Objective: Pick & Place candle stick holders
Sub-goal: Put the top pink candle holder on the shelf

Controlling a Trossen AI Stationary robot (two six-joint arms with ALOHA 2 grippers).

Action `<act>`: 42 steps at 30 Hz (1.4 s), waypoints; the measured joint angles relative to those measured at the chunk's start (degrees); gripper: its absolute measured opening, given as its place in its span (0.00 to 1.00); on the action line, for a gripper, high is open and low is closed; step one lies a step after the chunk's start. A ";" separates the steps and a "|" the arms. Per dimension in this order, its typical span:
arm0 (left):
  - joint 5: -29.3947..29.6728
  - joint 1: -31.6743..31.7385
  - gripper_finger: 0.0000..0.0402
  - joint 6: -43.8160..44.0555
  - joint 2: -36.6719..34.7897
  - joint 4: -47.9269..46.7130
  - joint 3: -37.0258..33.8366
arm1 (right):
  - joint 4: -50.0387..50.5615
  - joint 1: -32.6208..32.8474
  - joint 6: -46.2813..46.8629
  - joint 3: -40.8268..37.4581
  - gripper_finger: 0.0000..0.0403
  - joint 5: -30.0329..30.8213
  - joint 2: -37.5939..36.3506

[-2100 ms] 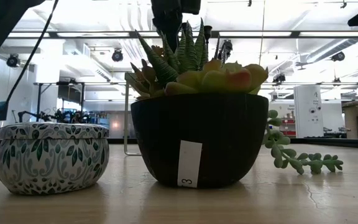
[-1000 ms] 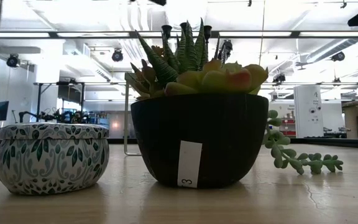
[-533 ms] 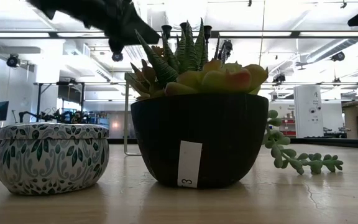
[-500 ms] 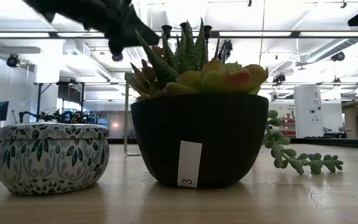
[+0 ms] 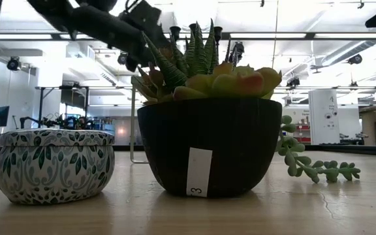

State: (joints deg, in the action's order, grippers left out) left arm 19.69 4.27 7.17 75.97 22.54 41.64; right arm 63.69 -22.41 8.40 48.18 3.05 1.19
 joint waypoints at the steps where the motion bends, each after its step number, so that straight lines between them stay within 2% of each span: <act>1: 0.73 0.18 0.52 0.43 0.86 0.06 0.54 | -0.01 0.01 -0.01 0.01 0.02 0.00 0.00; 7: 5.72 0.40 0.50 1.67 5.09 0.48 4.04 | -0.01 0.02 -0.01 0.01 0.02 0.00 0.00; 14: 8.35 0.81 0.50 2.85 9.07 1.12 7.84 | -0.01 0.02 -0.02 0.02 0.02 0.00 0.00; 30: 8.75 2.81 0.50 3.32 14.38 2.54 12.55 | -0.01 0.02 -0.02 0.00 0.02 0.02 0.00; 38: 9.15 3.72 0.44 3.01 14.55 3.53 12.55 | -0.01 0.02 -0.01 0.00 0.02 0.03 0.00; 42: 8.90 4.22 0.44 3.02 14.58 3.96 12.55 | 0.00 0.02 0.00 0.00 0.02 0.04 0.00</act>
State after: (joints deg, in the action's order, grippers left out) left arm 28.59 8.49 10.20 90.55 26.50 54.19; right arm 63.69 -22.39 8.40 48.18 3.08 1.19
